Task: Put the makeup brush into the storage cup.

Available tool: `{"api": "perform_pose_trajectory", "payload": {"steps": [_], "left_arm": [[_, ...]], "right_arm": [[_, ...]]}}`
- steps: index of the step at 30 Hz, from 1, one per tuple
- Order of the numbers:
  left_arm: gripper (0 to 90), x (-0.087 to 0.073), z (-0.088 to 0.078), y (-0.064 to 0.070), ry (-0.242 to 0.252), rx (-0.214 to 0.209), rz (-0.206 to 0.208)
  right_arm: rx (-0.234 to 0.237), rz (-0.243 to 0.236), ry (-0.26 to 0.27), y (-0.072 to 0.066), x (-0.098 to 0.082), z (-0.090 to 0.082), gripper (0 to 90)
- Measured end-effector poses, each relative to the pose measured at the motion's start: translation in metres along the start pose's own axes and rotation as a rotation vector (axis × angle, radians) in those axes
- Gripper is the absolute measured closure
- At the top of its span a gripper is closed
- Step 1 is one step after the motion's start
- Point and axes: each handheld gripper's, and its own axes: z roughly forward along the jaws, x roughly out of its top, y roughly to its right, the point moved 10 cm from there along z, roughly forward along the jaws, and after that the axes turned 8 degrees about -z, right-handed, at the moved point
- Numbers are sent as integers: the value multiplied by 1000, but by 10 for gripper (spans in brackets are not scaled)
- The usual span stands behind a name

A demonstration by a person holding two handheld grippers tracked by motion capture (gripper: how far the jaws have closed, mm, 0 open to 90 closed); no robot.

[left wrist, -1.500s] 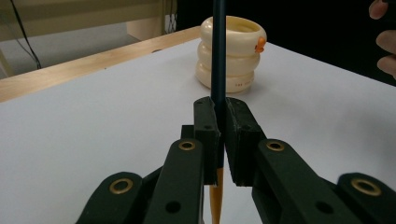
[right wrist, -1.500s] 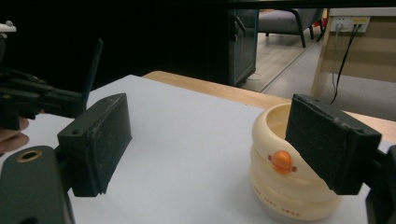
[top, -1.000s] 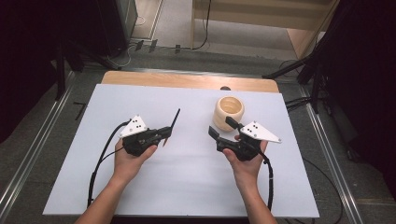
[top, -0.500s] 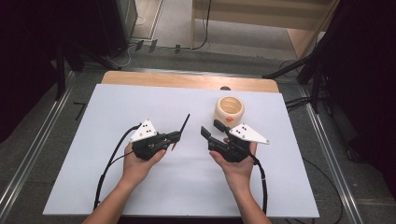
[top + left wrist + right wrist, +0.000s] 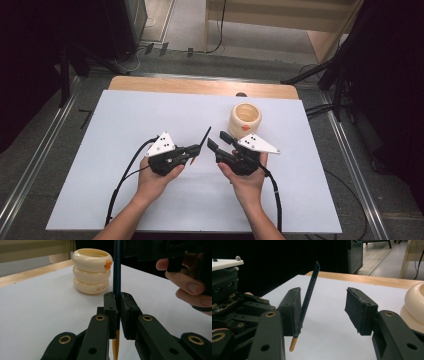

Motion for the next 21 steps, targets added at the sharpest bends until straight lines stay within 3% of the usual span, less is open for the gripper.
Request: {"api": "perform_pose_trajectory", "payload": {"steps": [21], "left_arm": [[850, -6, 11, 19, -15, -53, 27]], "right_arm": [[69, 74, -3, -8, -5, 3, 613]]}}
